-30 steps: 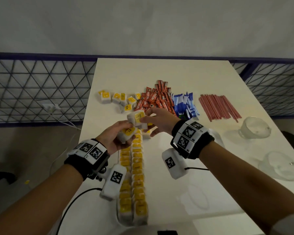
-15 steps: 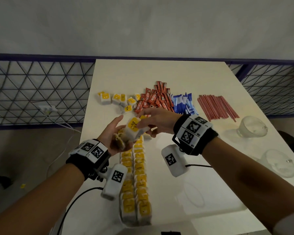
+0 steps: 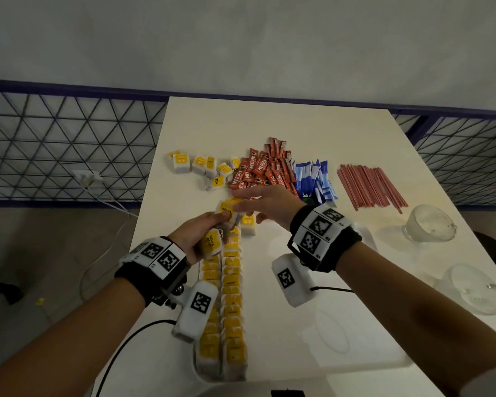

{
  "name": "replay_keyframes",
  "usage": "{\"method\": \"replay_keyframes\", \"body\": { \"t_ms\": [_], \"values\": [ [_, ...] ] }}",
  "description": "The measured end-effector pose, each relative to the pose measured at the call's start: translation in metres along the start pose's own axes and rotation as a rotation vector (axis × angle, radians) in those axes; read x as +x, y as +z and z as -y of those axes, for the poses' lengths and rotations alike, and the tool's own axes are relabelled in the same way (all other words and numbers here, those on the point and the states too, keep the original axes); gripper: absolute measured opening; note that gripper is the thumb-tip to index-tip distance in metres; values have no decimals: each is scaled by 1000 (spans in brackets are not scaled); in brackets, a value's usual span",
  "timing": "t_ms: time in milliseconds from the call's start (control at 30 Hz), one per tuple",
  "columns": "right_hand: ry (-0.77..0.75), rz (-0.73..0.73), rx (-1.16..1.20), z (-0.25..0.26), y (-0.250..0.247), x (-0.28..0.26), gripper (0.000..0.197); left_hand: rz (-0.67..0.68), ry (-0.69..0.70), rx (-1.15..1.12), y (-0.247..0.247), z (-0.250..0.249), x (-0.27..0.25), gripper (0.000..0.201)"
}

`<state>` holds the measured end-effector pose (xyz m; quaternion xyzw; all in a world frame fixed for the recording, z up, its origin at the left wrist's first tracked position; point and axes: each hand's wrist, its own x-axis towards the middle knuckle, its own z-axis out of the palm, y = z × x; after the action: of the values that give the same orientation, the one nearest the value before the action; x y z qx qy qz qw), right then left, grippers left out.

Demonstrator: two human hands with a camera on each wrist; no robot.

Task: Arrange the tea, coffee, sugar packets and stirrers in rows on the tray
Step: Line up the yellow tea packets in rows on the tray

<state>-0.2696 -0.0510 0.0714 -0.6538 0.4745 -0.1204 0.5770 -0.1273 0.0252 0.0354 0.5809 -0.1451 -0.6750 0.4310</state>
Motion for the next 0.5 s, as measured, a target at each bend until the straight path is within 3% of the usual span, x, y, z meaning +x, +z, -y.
{"method": "replay_keyframes", "body": {
  "t_ms": [100,333,500],
  "values": [
    [39,-21,200,-3,0,1,37,-12,25,-13,1,2,-1,10],
    [-16,-36,91,-12,-2,8,40,-30,66,-16,6,8,-5,3],
    [-16,14,97,-12,-6,10,12,-40,49,-23,2,13,-7,9]
  ]
}}
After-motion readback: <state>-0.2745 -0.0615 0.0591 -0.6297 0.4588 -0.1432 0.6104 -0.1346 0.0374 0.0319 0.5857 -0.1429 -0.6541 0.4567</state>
